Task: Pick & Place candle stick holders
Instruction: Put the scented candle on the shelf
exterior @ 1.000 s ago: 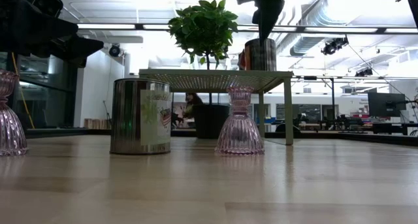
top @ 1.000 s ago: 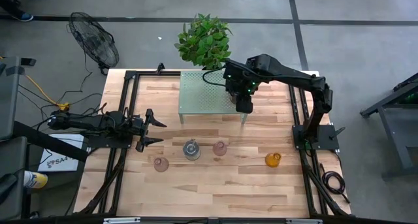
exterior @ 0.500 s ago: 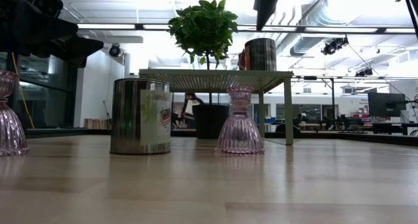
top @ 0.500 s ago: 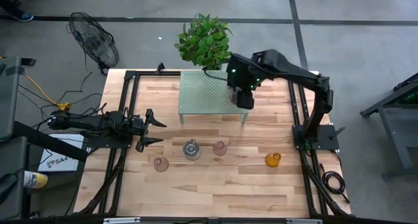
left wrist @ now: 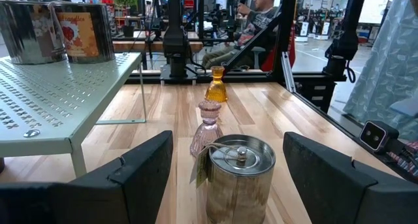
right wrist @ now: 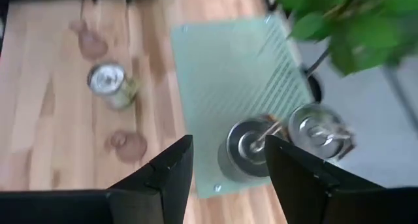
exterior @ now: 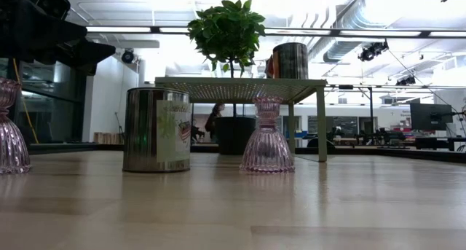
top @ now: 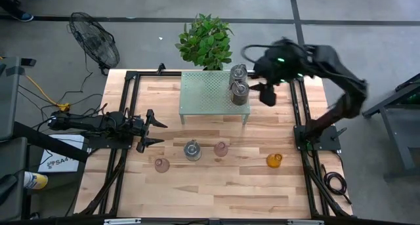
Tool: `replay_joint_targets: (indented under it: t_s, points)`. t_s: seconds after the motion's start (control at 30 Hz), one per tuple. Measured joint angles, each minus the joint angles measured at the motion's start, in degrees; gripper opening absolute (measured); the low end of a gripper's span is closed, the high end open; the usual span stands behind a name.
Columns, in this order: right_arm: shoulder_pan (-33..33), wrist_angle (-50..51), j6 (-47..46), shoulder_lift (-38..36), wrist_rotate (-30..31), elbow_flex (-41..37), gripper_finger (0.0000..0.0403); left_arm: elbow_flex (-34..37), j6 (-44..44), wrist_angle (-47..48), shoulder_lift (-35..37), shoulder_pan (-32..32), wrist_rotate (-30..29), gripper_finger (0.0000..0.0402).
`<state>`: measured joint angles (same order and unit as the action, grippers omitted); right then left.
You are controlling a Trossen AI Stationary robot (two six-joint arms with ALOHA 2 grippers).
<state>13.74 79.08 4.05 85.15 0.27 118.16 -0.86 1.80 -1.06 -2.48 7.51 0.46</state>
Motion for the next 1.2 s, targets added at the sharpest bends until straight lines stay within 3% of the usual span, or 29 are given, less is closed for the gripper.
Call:
replay_joint_targets:
  t_s: [0.27, 0.47, 0.83, 1.2]
  points:
    - [-6.6, -23.9, -4.2, -20.5, 4.5, -31.4, 0.0185, 0.0, 0.0, 0.0, 0.0, 0.0, 0.0, 0.0287]
    - [-9.7, -41.2, -4.1, -30.2, 4.7, -50.9, 0.0185, 0.0, 0.0, 0.0, 0.0, 0.0, 0.0, 0.0287]
    - [-11.8, -52.4, -2.8, -38.9, 4.5, -71.0, 0.0185, 0.0, 0.0, 0.0, 0.0, 0.0, 0.0, 0.0287]
    - [-12.2, -69.7, -8.2, -49.3, 0.1, -91.9, 0.0185, 0.0, 0.0, 0.0, 0.0, 0.0, 0.0, 0.0287]
